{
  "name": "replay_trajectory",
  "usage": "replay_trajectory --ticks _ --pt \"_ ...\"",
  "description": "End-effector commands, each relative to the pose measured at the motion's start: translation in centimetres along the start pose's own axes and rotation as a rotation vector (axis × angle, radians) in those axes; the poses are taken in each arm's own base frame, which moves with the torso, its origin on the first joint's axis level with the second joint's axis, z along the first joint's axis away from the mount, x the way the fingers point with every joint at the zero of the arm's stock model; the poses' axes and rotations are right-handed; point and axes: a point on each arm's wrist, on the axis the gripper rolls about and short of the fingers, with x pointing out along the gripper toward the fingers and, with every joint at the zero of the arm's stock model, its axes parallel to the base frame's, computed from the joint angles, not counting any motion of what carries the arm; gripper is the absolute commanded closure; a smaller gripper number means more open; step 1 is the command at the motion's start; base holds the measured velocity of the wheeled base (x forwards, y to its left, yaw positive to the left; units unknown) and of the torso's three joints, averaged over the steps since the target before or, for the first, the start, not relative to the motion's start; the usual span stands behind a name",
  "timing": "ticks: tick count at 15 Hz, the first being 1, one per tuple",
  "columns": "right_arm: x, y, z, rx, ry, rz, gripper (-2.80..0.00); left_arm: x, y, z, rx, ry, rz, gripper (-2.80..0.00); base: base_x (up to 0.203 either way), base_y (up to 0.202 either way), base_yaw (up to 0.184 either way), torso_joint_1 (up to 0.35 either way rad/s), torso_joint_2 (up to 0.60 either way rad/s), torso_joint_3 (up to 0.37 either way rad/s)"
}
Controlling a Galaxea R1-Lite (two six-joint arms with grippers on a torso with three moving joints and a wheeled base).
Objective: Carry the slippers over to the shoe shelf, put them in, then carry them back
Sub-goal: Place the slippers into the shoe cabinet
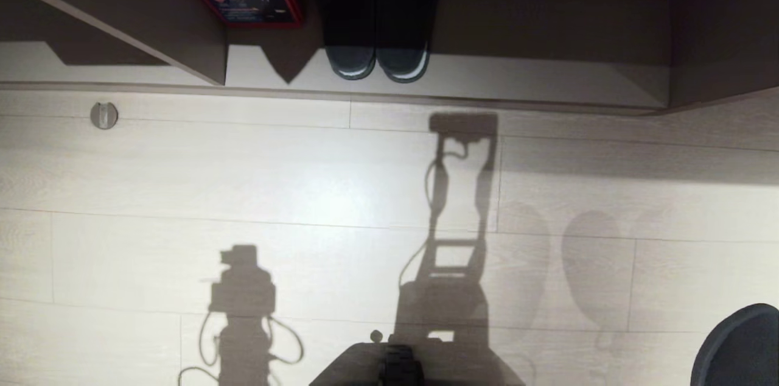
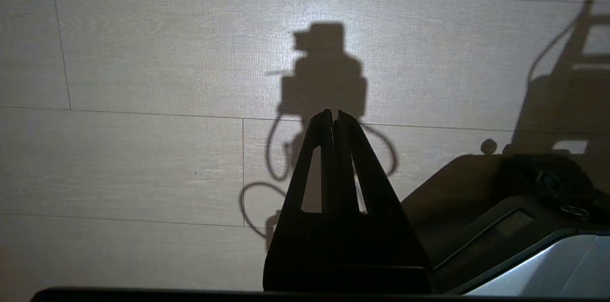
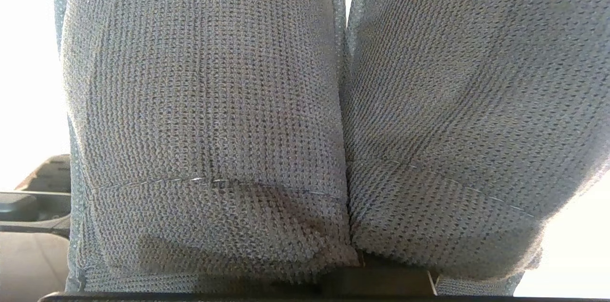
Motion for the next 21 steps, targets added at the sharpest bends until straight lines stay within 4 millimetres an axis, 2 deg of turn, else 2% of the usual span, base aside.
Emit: replay_trajectory --ticks 1,12,21 --pt "0.00 0.00 0.00 -0.001 -0.001 0.000 0.00 0.02 0.00 -0.05 -0.001 0.004 0.001 0.00 0.000 0.000 0.000 0.001 0.00 -0.199" --pt "0.00 -0.01 0.01 -0.005 -0.001 -0.003 0.00 0.02 0.00 -0.05 -0.001 0.004 0.001 0.00 0.000 0.000 0.000 0.000 0.00 -0.191" --pt "-0.01 0.00 0.00 -0.005 -0.002 0.000 0.00 0.01 0.00 -0.05 0.002 0.002 0.000 0.00 0.000 0.000 0.000 0.001 0.00 -0.015"
